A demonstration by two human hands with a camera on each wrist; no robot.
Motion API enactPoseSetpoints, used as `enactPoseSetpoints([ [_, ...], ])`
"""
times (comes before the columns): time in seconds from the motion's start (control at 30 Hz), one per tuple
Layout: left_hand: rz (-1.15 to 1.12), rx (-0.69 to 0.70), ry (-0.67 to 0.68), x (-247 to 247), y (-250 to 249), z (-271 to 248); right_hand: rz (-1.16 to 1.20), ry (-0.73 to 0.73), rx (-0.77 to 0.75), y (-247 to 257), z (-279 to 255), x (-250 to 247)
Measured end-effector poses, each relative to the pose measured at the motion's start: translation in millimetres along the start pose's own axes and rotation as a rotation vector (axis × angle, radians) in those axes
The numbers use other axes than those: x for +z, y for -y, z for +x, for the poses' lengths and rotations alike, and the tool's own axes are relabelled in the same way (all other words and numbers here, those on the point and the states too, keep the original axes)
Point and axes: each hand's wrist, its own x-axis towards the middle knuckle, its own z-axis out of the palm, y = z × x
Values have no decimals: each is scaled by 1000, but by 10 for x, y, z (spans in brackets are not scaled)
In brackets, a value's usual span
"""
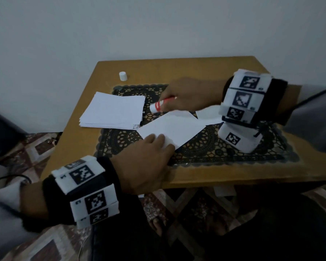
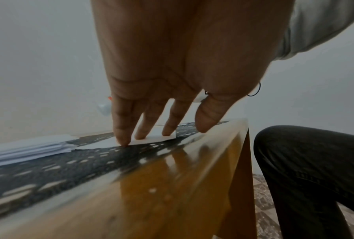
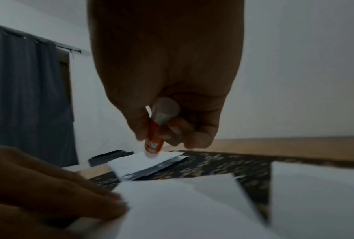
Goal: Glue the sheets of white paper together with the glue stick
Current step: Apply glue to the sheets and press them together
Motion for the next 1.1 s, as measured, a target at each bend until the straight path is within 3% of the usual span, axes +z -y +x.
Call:
enactPoseSetpoints([
  [0.2,45,55,46,-63,62,-18,285,-113,-10,315,70,191],
  [0.4,38,40,71,-84,61,2,136,-209,-22,396,206,324],
  [0.53,47,46,56,-108,63,29,124,-247,13,224,206,308],
  [0.83,17,50,33,-138,92,100,127,-334,295,-462,8,186],
  [1.1,26,-9,93,-212,200,234,217,-412,314,-411,-116,70],
])
